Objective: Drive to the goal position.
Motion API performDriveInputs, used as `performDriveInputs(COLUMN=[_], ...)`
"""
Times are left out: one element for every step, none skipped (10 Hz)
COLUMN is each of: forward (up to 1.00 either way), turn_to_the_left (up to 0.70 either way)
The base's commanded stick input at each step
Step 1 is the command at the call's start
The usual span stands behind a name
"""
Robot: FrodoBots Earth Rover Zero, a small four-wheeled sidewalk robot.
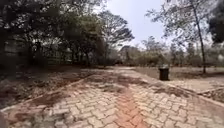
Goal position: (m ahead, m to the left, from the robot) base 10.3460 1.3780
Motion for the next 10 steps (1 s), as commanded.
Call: performDriveInputs(forward=[0.7,0.7,0.7,0.7,0.7,0.7,0.7,0.7,0.7,0.7], turn_to_the_left=[0.0,0.0,0.0,0.0,0.0,0.0,0.0,0.0,0.0,0.0])
